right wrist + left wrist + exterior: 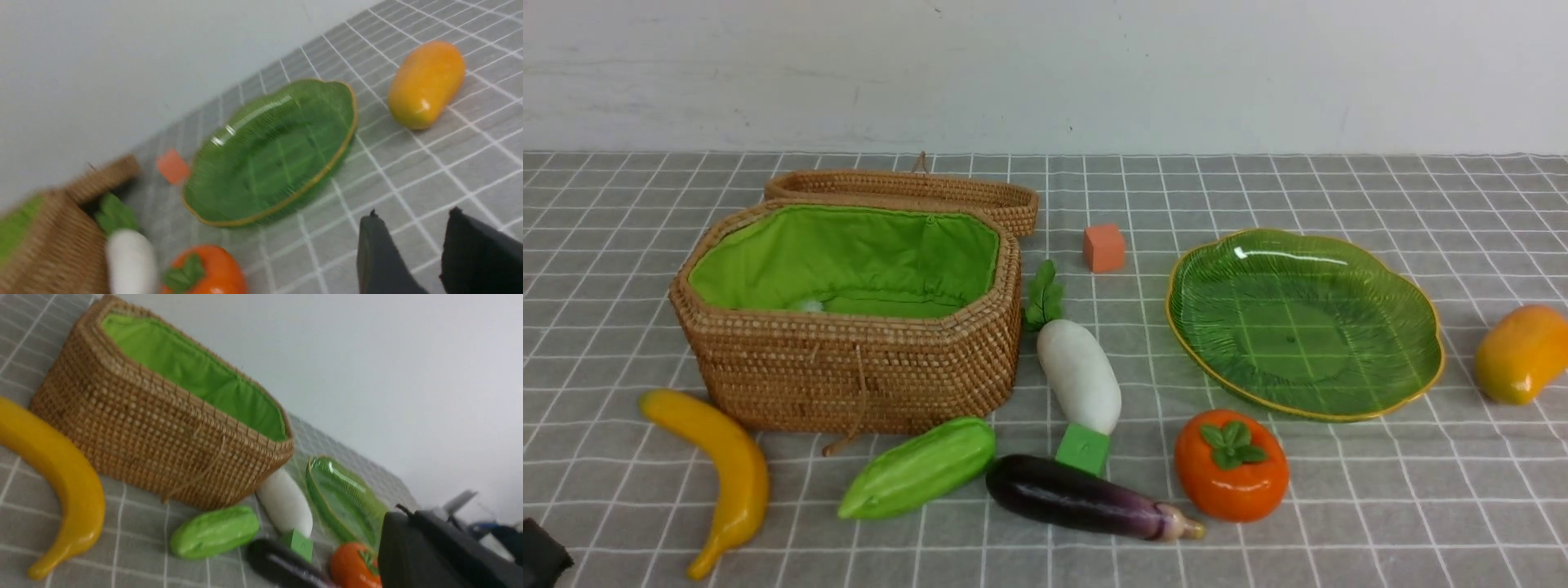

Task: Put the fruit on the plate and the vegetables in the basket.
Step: Use the left arm to grab a banana and put it into the right plate

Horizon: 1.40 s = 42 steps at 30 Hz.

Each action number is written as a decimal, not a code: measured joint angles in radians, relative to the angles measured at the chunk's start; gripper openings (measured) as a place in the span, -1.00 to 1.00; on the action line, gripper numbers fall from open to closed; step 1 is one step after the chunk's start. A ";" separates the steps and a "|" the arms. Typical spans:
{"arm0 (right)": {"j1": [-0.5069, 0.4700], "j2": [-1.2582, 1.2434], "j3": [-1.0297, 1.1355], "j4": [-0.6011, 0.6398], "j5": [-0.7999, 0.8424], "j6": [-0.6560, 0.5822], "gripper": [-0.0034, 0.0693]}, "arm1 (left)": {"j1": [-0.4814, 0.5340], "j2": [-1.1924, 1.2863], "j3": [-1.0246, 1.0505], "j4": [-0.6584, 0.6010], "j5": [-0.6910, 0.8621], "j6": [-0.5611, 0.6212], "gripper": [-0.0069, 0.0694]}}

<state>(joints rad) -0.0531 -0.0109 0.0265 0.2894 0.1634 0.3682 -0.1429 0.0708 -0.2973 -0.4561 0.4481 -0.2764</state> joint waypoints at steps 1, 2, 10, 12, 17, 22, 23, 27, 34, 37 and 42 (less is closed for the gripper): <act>0.001 0.000 0.000 0.025 -0.021 0.030 -0.26 | 0.000 0.039 -0.020 0.003 0.041 0.007 -0.85; 0.002 0.000 0.000 0.048 -0.040 0.051 -0.27 | 0.000 0.102 -0.044 0.010 0.094 0.025 -0.85; 0.118 0.123 -0.321 0.090 0.358 -0.092 -0.53 | 0.000 0.526 -0.233 0.126 0.310 0.134 -0.85; 0.151 0.205 -0.452 0.084 0.494 -0.182 -0.57 | 0.000 0.625 -0.270 0.156 0.329 0.141 -0.85; 0.216 0.436 -0.810 0.068 0.850 -0.392 -0.60 | 0.000 0.912 -0.382 0.243 0.303 0.146 -0.85; 0.218 0.491 -0.953 0.068 0.912 -0.483 -0.60 | -0.036 1.088 -0.443 0.289 0.283 0.129 -0.85; 0.218 0.491 -0.965 0.068 0.908 -0.492 -0.60 | -0.061 1.121 -0.456 0.327 0.279 0.093 -0.85; 0.219 0.491 -0.972 0.069 0.902 -0.501 -0.60 | -0.108 1.196 -0.463 0.444 0.264 -0.033 -0.81; 0.221 0.491 -0.972 0.072 0.887 -0.558 -0.60 | -0.111 1.336 -0.466 0.667 0.187 -0.279 0.06; 0.221 0.491 -0.972 0.076 0.874 -0.570 -0.60 | -0.111 1.404 -0.468 0.747 0.110 -0.366 0.46; 0.221 0.491 -0.972 0.076 0.874 -0.572 -0.59 | -0.111 1.507 -0.468 0.870 0.013 -0.505 0.68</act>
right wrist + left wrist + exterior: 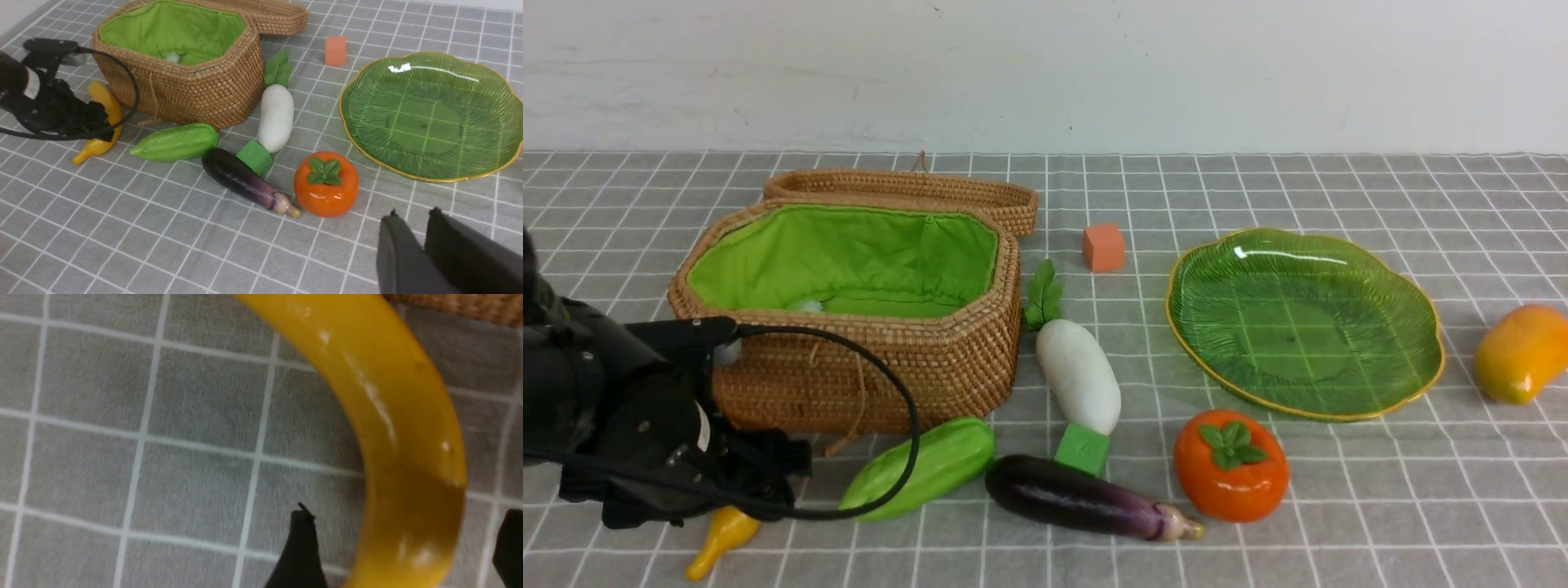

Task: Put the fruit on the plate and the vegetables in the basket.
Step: Use the left arm to grab a banana and put it into the right plate

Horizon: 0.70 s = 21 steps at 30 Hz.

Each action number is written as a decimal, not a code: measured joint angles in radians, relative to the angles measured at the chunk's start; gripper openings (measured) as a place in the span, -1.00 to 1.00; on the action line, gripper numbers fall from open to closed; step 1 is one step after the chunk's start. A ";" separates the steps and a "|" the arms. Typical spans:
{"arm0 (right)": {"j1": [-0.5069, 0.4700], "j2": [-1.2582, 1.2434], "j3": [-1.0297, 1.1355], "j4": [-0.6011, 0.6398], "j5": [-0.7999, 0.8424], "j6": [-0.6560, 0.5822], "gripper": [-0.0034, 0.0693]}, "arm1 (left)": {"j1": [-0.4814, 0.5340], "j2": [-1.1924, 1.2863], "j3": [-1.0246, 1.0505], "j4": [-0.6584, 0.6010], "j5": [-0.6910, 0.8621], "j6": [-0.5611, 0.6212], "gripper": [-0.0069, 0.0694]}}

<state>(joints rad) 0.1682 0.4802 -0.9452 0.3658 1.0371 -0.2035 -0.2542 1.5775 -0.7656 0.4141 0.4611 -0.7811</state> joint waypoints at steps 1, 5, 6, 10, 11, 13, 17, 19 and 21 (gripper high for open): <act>0.000 0.000 0.000 0.000 0.000 0.000 -0.59 | 0.000 0.016 -0.001 0.019 -0.011 -0.023 0.63; 0.000 0.000 0.000 0.005 0.000 0.000 -0.59 | 0.000 0.064 -0.002 0.045 -0.035 -0.077 0.20; 0.000 0.000 0.000 0.007 0.000 0.000 -0.59 | 0.000 0.075 -0.002 0.045 -0.039 -0.082 0.05; 0.000 0.000 0.000 0.011 0.000 0.000 -0.58 | 0.000 0.082 -0.005 0.046 -0.034 -0.088 -0.03; 0.000 0.000 0.000 0.013 0.000 0.000 -0.58 | 0.000 0.080 -0.009 0.046 -0.021 -0.095 -0.03; 0.000 0.000 0.000 0.016 0.000 -0.001 -0.58 | -0.001 0.057 -0.009 0.041 0.049 -0.102 -0.03; 0.000 0.000 0.000 0.026 0.001 -0.001 -0.58 | -0.001 -0.047 -0.007 0.033 0.174 -0.100 -0.03; 0.000 0.000 0.000 0.045 0.000 -0.001 -0.58 | -0.001 -0.199 -0.007 0.013 0.263 -0.054 -0.03; 0.000 0.000 0.000 0.057 -0.009 -0.001 -0.58 | -0.001 -0.299 -0.010 -0.017 0.284 0.037 -0.03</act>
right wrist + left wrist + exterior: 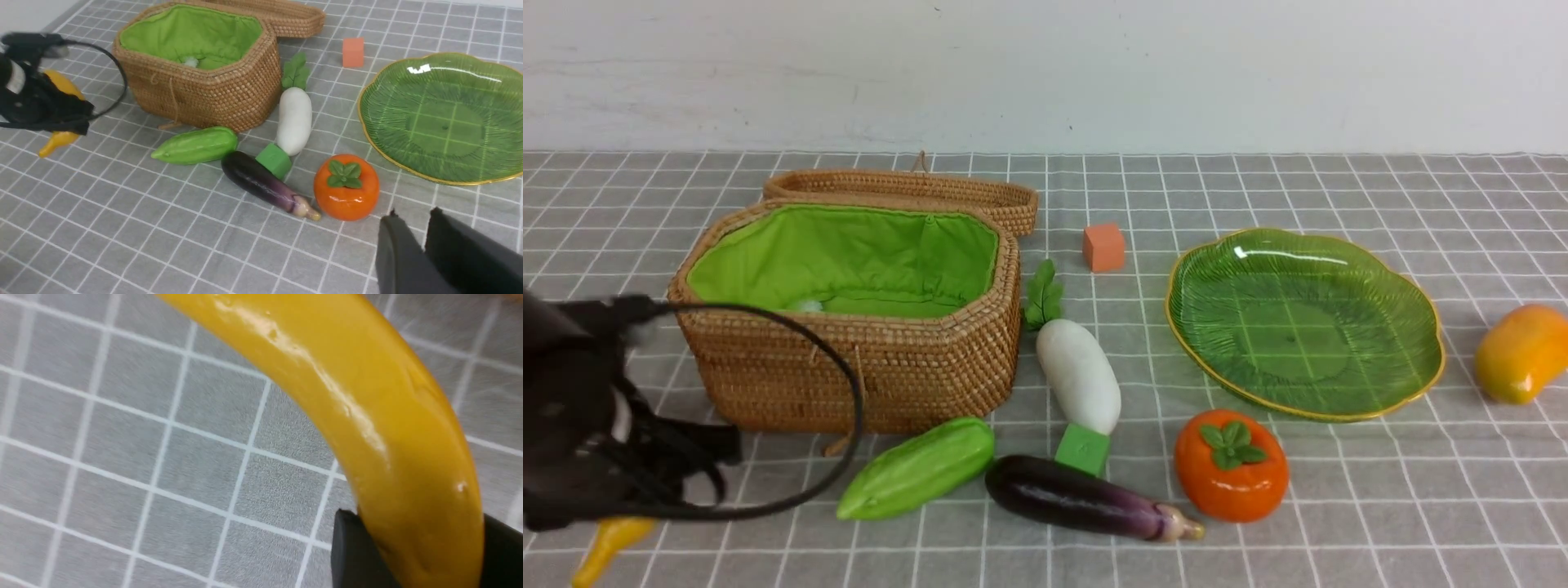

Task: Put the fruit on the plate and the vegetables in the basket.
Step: Use the left arm to grab a banana and put it into the right plate

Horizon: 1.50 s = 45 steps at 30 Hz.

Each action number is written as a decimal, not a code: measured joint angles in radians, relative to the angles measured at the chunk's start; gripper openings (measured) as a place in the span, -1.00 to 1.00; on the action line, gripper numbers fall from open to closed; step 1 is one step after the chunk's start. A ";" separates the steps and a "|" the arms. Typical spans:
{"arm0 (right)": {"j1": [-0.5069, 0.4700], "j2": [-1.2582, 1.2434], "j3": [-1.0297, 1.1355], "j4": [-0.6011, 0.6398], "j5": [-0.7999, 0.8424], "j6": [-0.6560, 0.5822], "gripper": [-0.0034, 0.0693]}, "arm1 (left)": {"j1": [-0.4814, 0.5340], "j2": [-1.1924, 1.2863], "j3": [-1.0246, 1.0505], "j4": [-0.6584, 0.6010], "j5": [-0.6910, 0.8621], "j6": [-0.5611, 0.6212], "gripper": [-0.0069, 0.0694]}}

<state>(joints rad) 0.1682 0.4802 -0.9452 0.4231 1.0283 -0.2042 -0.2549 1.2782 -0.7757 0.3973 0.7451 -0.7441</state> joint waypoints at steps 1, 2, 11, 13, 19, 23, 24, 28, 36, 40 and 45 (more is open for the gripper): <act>0.000 0.000 0.000 0.000 -0.002 0.000 -0.58 | 0.000 -0.010 -0.001 -0.005 0.001 0.014 -0.03; 0.000 0.000 0.000 0.006 -0.029 0.000 -0.58 | 0.000 -0.068 -0.019 -0.047 0.001 0.133 -0.03; 0.000 0.000 -0.001 0.010 -0.147 -0.014 -0.57 | 0.000 0.023 -0.372 -0.407 0.031 1.290 -0.03; 0.000 0.000 -0.001 0.010 -0.147 -0.023 -0.57 | 0.000 0.062 -0.421 -0.430 0.039 1.416 -0.03; 0.000 0.000 -0.001 0.011 -0.121 -0.029 -0.56 | -0.046 0.194 -0.591 -0.503 0.052 1.623 -0.03; 0.000 0.000 -0.001 0.006 -0.118 -0.029 -0.56 | -0.194 0.319 -0.748 -0.525 0.071 1.608 -0.03; 0.000 0.000 -0.001 0.004 -0.118 -0.027 -0.56 | -0.230 0.369 -0.791 -0.529 0.076 1.590 -0.03; 0.000 0.000 -0.015 -0.037 -0.104 0.025 -0.56 | -0.329 0.562 -1.001 -0.568 0.107 1.523 -0.03; 0.000 0.000 -0.060 -0.171 0.031 0.186 -0.55 | -0.462 1.043 -1.511 -0.619 0.144 1.344 -0.03; 0.000 0.000 -0.062 -0.174 0.054 0.189 -0.55 | -0.467 1.185 -1.647 -0.621 0.107 1.313 -0.03; 0.000 0.000 -0.062 -0.174 0.059 0.189 -0.54 | -0.463 1.241 -1.667 -0.618 0.035 1.306 -0.02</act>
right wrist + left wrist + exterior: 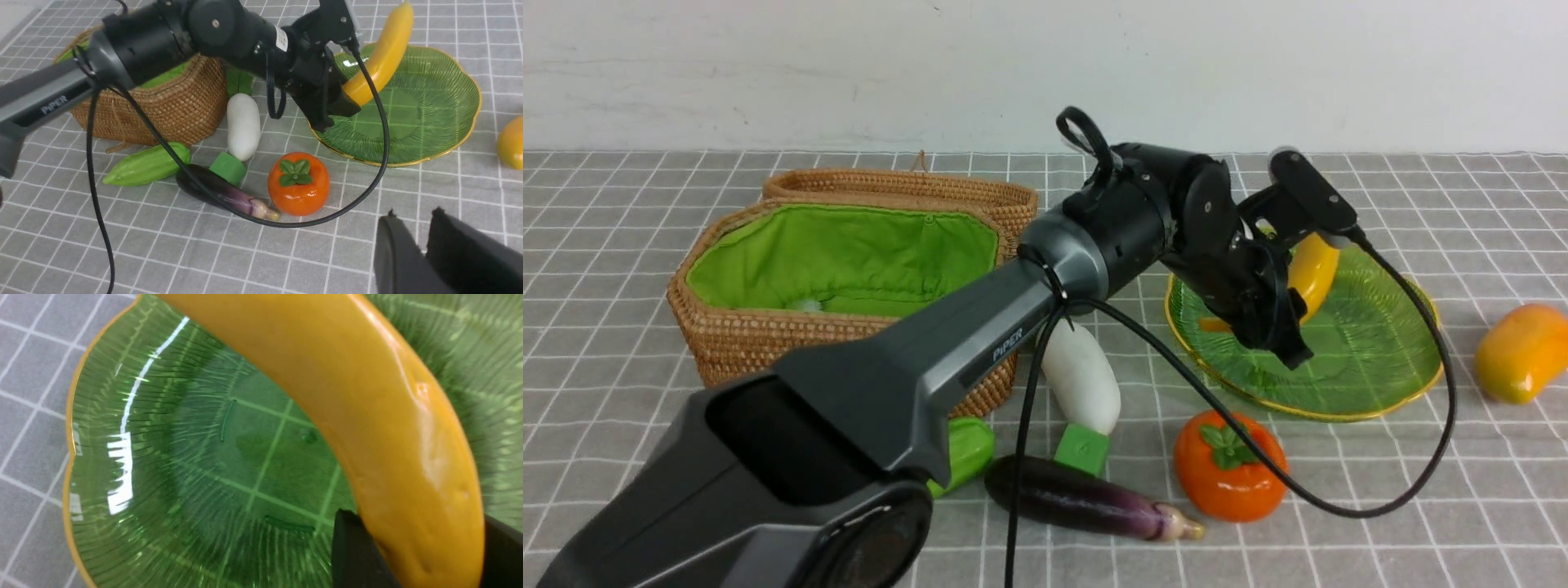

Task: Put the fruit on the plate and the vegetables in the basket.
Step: Use the left arm to grab a banana and put it into the right plate, then take a chayote with your left arm and place it on the basket on the left.

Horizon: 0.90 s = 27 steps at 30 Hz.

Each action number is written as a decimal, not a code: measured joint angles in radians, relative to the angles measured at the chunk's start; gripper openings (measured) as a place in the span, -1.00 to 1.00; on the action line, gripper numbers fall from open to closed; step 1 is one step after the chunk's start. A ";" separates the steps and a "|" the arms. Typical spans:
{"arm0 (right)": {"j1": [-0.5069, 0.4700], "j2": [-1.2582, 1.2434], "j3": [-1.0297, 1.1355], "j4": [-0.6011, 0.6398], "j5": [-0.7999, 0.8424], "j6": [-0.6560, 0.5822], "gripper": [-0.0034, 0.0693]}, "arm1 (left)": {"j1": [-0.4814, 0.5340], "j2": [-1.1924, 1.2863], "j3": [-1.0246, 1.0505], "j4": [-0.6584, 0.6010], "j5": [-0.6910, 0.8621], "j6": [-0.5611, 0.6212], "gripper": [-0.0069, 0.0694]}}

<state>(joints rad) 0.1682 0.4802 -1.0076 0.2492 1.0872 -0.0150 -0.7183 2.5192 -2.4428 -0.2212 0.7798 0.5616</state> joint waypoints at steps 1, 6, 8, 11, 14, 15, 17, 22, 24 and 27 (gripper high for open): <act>0.000 0.000 0.000 0.000 0.000 0.000 -0.54 | 0.000 0.002 0.003 -0.001 -0.017 -0.004 0.06; 0.000 0.000 -0.001 0.000 0.000 0.002 -0.53 | 0.000 -0.002 0.003 -0.007 -0.030 -0.007 0.54; 0.000 0.000 -0.001 0.000 0.000 0.003 -0.53 | 0.000 -0.002 0.003 -0.014 -0.016 -0.007 0.70; 0.000 0.000 -0.001 0.000 0.000 0.003 -0.53 | 0.004 -0.029 0.008 -0.046 0.059 -0.015 0.81; 0.000 0.000 -0.001 0.000 0.002 0.003 -0.53 | 0.014 -0.100 0.011 -0.066 0.180 -0.078 0.69; 0.000 0.000 -0.001 0.000 0.003 0.003 -0.53 | 0.016 -0.130 0.011 -0.067 0.239 -0.123 0.61; 0.000 0.000 -0.001 0.000 0.003 0.003 -0.53 | 0.019 -0.214 0.011 -0.039 0.367 -0.226 0.30; 0.000 0.000 -0.001 0.002 0.008 0.003 -0.53 | -0.001 -0.473 0.144 0.083 0.455 -0.366 -0.68; 0.000 0.000 -0.001 0.005 0.015 0.003 -0.53 | -0.019 -0.583 0.244 0.134 0.455 -0.395 -0.85; 0.000 0.000 -0.001 0.007 0.023 0.002 -0.53 | -0.038 -0.774 0.476 0.187 0.455 -0.455 -0.85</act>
<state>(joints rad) 0.1682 0.4802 -1.0087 0.2564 1.1099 -0.0132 -0.7560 1.7448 -1.9667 -0.0344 1.2352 0.1070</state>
